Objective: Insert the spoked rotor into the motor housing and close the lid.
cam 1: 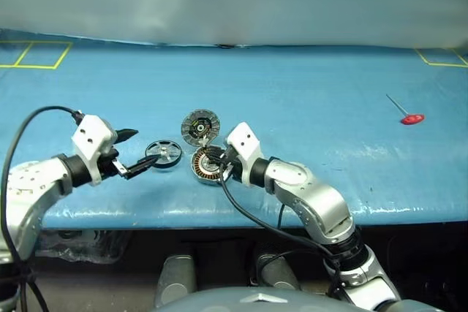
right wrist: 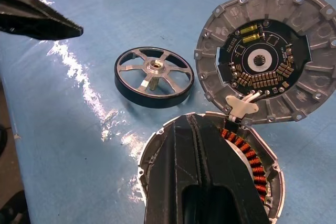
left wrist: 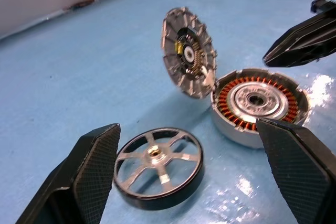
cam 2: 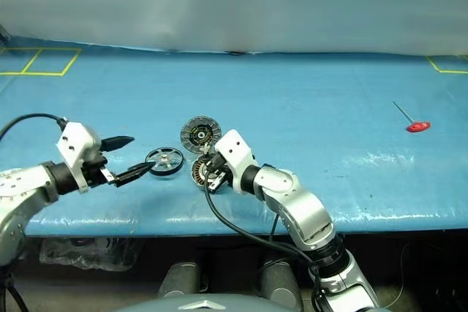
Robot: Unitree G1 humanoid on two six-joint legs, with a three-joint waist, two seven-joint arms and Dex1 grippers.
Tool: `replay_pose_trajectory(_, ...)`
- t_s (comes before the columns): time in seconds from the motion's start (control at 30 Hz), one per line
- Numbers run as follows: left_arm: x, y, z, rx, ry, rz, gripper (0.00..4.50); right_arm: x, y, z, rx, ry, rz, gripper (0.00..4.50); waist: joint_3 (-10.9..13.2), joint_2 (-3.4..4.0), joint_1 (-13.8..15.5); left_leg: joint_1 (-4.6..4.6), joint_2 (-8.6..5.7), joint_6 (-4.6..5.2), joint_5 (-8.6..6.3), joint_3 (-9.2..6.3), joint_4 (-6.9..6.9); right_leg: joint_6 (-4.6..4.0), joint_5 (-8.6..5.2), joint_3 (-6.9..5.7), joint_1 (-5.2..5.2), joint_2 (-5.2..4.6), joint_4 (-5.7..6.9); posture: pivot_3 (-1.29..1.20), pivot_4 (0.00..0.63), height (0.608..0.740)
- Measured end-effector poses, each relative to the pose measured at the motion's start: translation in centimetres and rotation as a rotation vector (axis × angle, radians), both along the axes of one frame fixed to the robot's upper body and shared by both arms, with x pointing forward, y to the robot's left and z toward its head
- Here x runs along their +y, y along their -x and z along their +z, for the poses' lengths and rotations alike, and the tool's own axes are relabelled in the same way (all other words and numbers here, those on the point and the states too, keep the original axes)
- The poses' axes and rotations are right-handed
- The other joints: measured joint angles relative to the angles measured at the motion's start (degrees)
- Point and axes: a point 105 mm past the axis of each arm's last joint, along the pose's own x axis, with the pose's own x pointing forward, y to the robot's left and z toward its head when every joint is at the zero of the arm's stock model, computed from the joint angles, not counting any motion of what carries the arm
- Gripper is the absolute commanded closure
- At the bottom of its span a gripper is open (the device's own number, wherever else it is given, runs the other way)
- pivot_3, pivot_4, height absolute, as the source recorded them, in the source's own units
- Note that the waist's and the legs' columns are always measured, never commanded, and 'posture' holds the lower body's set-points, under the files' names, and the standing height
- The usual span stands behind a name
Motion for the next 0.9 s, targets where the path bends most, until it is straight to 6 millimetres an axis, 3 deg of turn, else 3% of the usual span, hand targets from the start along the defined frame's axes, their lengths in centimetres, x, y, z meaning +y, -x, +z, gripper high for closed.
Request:
replay_pose_trajectory(0.3,0.5,-3.0,1.8,0.165,-0.118,-0.237,0.00,0.0,0.7,-0.5,-0.013,-0.018,0.012,4.48,0.00,-0.06,0.18,-0.29,-0.02,0.00,0.01,-0.03,0.02,-0.06,0.03,0.04,0.02,0.08,0.04,0.00,0.150,0.740)
replay_pose_trajectory(0.47,0.9,-3.5,0.4,0.295,-0.213,-0.324,0.00,-0.3,1.1,-0.7,-0.038,-0.039,0.026,4.48,0.00,-0.06,0.12,-0.48,-0.01,0.00,0.03,-0.10,0.10,-0.02,0.04,0.12,-0.14,0.17,0.17,0.00,0.150,0.740)
replay_pose_trajectory(0.7,0.6,-4.9,-1.3,0.324,-0.300,-0.371,0.00,-0.7,1.5,-1.2,-0.035,-0.127,0.001,4.48,0.00,-0.09,0.55,-0.51,0.01,-0.01,0.04,-0.16,0.27,0.02,-0.02,0.15,-0.14,0.24,0.33,0.00,0.150,0.740)
replay_pose_trajectory(0.9,0.3,-5.8,-2.5,0.320,-0.347,-0.398,0.00,-1.7,1.7,-3.0,-0.007,-0.162,-0.041,4.48,0.06,-0.17,0.55,-0.52,0.04,0.00,0.04,-0.20,0.64,0.11,-0.15,0.20,-0.18,0.26,0.80,0.00,0.150,0.740)
